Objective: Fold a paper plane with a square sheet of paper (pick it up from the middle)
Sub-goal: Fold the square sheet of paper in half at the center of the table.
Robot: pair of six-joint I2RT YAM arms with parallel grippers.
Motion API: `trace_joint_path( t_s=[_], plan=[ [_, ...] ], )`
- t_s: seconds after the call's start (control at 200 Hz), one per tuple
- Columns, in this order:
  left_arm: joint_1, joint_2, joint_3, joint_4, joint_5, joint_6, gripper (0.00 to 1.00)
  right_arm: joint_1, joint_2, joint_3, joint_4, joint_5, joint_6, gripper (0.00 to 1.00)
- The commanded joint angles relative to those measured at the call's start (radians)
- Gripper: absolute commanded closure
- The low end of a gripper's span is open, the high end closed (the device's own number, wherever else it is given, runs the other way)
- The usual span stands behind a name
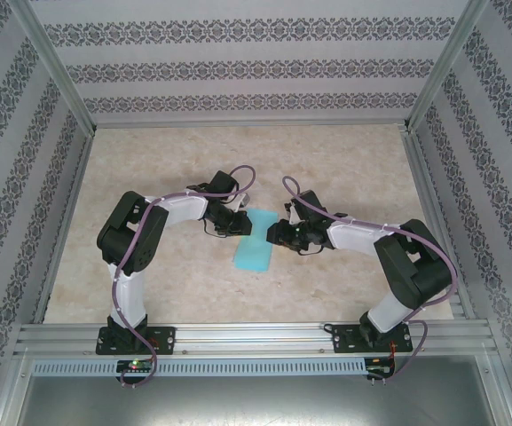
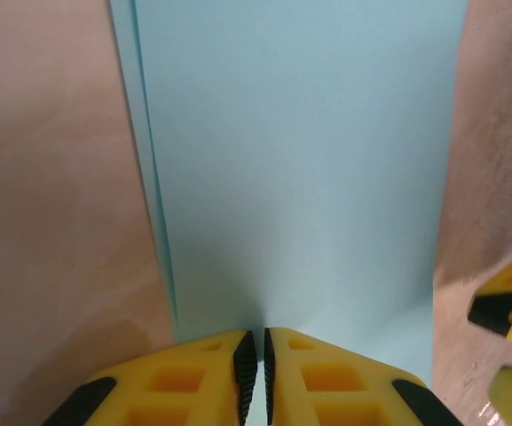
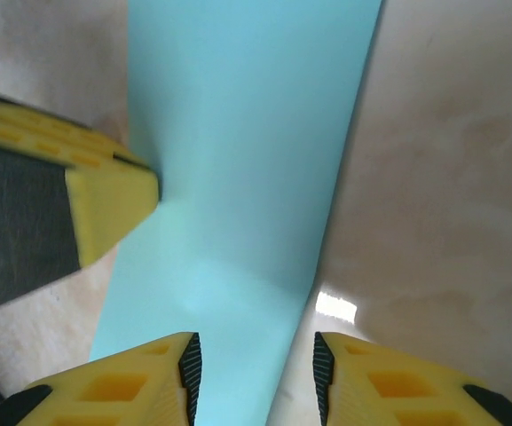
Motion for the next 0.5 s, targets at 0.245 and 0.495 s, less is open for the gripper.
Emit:
trace_joint_path(
  t_s=[0.245,0.495],
  plan=[
    [0.01,0.116,-0.098,-0.133,-0.187,0.032,0.8,0.059,-0.014,-0.055,0.078,-0.03,0.134,0.58],
    [0.01,0.11,-0.109,-0.125,-0.186,0.031,0.8,0.075,0.02,-0.045,0.141,-0.059,0.174,0.57]
  ],
)
